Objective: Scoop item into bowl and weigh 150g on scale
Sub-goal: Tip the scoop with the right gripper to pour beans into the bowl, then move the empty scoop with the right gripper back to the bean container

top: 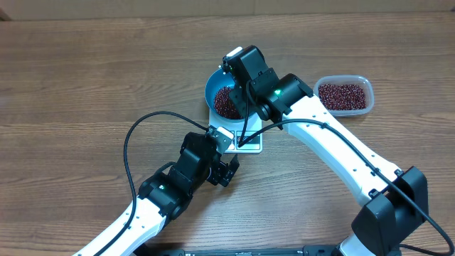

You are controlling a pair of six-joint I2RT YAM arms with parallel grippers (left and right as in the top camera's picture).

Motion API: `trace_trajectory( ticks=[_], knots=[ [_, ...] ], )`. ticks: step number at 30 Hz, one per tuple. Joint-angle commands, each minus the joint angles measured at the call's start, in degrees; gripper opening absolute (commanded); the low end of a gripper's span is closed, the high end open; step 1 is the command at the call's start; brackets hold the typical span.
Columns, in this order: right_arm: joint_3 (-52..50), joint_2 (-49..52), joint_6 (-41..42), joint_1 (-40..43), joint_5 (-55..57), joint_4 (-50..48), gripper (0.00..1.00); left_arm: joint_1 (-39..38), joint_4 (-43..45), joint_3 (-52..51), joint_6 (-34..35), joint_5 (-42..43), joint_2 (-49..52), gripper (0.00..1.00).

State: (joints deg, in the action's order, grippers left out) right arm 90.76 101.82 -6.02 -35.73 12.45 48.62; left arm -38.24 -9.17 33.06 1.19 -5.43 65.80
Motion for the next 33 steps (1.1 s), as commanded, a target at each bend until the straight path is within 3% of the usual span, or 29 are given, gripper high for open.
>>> trace_trajectory(
  ticks=[1,12,22,33],
  knots=[
    [2.0,-2.0,-0.1,-0.3,1.0,-0.3,0.04,0.0,0.2,-0.3,0.5,-0.7,0.1,0.99],
    [2.0,-4.0,1.6,-1.3,4.0,-0.6,0.04,0.0,0.2,-0.3,0.5,-0.7,0.1,0.99],
    [2.0,-13.5,5.8,-1.0,3.0,-0.8,0.04,0.0,0.1,-0.3,0.5,-0.7,0.1,1.0],
    [1.9,-16.9,9.5,8.7,22.2,2.6,0.04,0.0,0.0,-0.3,0.5,-0.7,0.1,0.99]
  ],
)
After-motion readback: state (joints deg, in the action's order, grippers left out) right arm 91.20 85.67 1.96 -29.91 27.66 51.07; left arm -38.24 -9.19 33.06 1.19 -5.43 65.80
